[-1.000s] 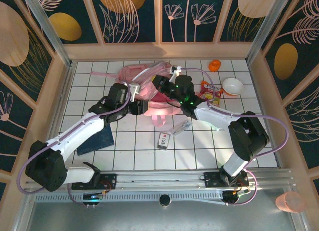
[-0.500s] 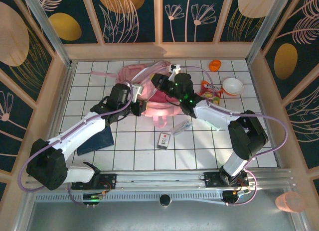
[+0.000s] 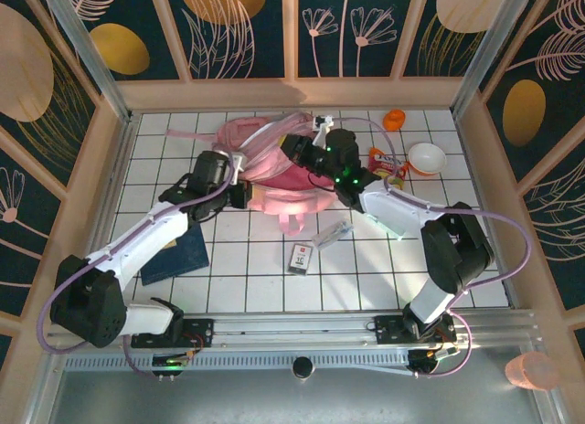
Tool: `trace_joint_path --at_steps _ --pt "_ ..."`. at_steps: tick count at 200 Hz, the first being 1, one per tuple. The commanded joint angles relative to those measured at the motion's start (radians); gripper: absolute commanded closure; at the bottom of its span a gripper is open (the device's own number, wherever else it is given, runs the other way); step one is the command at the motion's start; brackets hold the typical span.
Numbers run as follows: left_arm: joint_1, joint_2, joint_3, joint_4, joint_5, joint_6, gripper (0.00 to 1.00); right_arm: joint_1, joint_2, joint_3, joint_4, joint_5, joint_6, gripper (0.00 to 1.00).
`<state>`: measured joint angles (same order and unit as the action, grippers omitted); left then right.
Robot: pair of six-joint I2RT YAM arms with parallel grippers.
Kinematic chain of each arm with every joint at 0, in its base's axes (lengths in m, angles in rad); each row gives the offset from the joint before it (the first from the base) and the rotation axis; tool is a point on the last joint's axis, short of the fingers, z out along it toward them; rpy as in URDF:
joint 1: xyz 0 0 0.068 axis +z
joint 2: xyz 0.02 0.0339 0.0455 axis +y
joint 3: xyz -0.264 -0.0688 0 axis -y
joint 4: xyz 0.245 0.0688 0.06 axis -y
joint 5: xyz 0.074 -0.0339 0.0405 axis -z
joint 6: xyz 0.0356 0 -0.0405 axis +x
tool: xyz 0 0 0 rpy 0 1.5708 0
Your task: Pack the student bag
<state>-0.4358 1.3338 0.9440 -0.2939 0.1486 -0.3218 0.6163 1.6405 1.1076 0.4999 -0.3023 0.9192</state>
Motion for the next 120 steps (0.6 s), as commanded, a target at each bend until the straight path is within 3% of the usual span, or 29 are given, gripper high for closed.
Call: trace_joint_path --at_steps 1,39,120 --pt "0.077 0.011 -0.009 -0.026 -0.059 0.034 1.0 -0.043 -0.108 0.083 0.1 -0.14 -0.014 1.0" --pt "0.12 0.038 0.01 0.013 -0.098 0.11 1.0 -0.101 -0.115 0.118 0.096 -0.284 0.015 1.0" --pt "0.252 0.212 0.022 0.24 -0.153 0.13 1.0 -0.186 -0.088 0.242 0.09 -0.551 0.111 1.0"
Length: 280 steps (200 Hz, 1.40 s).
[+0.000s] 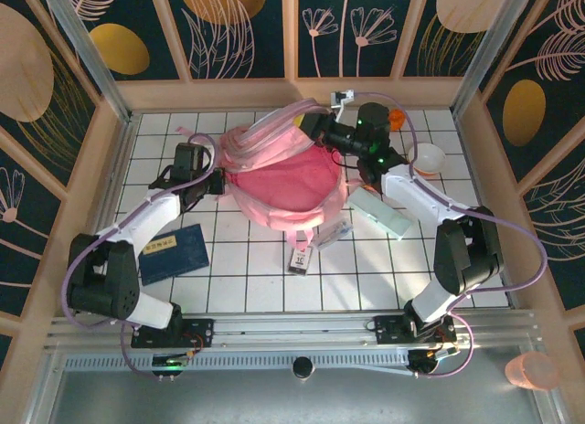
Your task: Pack the student bag
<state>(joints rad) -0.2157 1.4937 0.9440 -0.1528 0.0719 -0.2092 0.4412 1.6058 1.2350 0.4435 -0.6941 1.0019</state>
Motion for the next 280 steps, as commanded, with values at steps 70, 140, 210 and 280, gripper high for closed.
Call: trace_joint_path --at_steps 70,140,210,280 --pt "0.049 0.004 0.049 0.173 0.036 0.094 0.58 -0.015 -0.041 0.113 0.058 -0.045 0.003 1.0" --pt "0.024 -0.325 -0.014 0.194 0.466 0.595 0.3 0.056 0.071 0.163 0.052 0.089 -0.037 1.0" --pt "-0.128 -0.269 0.067 0.156 0.264 0.744 0.17 0.132 0.186 0.236 0.099 0.077 -0.024 1.0" --pt "-0.145 -0.13 0.1 0.29 -0.048 0.725 0.16 0.193 0.212 0.224 0.163 0.09 0.004 1.0"
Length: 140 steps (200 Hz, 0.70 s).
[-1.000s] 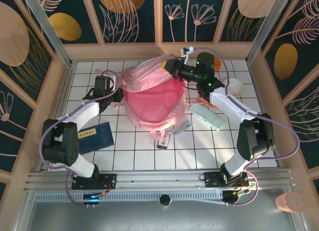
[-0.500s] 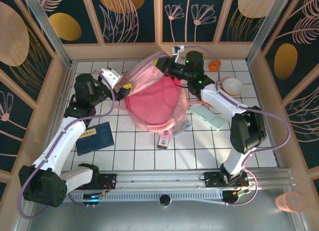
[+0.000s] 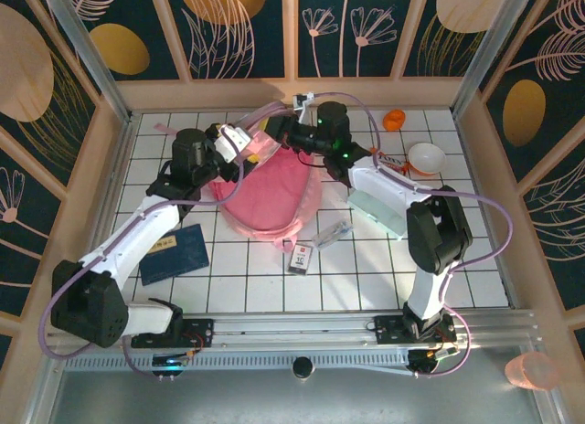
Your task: Pack the student bag
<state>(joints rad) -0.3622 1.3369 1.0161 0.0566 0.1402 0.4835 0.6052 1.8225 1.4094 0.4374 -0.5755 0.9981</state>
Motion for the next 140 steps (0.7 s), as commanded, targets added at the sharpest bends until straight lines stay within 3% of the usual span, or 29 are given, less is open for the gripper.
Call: trace_joint_path --at_steps 1,9,35,49,63,77,108,140 --pt "0.001 0.029 0.028 0.083 -0.117 0.033 0.17 0.03 -0.005 0.05 0.169 -0.029 0.008 1.0" --pt "0.001 0.038 0.026 0.093 -0.115 0.043 0.29 0.033 -0.004 0.048 0.17 -0.029 0.008 1.0" --pt "0.001 0.047 0.024 0.094 -0.092 0.035 0.84 0.025 -0.02 0.025 0.123 -0.01 -0.011 1.0" --pt "0.001 0.043 0.022 0.092 -0.105 0.011 1.0 0.019 -0.056 -0.003 0.032 0.035 -0.06 0.81" --pt "0.001 0.039 0.025 0.076 -0.121 0.0 1.0 0.006 -0.106 -0.039 -0.09 0.086 -0.118 0.62" --pt "0.001 0.038 0.026 0.066 -0.14 -0.015 1.0 -0.009 -0.166 -0.088 -0.208 0.129 -0.166 0.54" --pt "0.002 0.039 -0.003 0.072 -0.131 0.008 1.0 -0.05 -0.306 -0.218 -0.439 0.224 -0.224 0.5" --pt "0.002 0.036 -0.037 0.036 0.033 0.107 1.0 -0.052 -0.399 -0.303 -0.606 0.275 -0.254 0.49"
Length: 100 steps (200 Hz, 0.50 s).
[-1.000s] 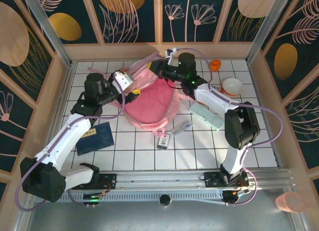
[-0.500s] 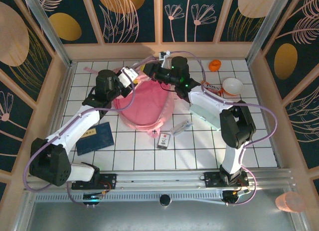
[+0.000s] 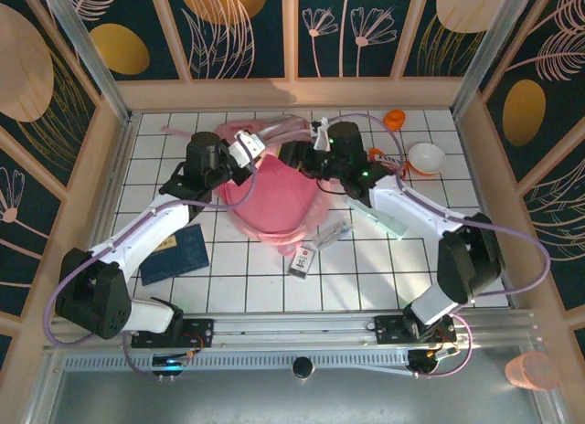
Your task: Pack the student bag
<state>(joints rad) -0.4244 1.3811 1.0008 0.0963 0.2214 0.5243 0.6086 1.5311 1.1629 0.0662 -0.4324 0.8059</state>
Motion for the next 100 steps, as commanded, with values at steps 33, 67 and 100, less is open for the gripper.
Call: trace_joint_path --at_steps 33,67,100 --pt "0.066 0.021 -0.022 -0.009 -0.112 0.07 1.0 -0.055 -0.156 -0.116 -0.347 0.151 -0.054 0.49" --pt "0.104 0.04 -0.036 -0.005 -0.258 0.025 1.0 -0.003 -0.207 -0.157 -0.501 0.236 -0.029 0.49" --pt "0.172 0.011 -0.062 0.019 -0.271 0.034 1.0 -0.01 -0.279 -0.221 -0.462 0.181 -0.001 0.47"
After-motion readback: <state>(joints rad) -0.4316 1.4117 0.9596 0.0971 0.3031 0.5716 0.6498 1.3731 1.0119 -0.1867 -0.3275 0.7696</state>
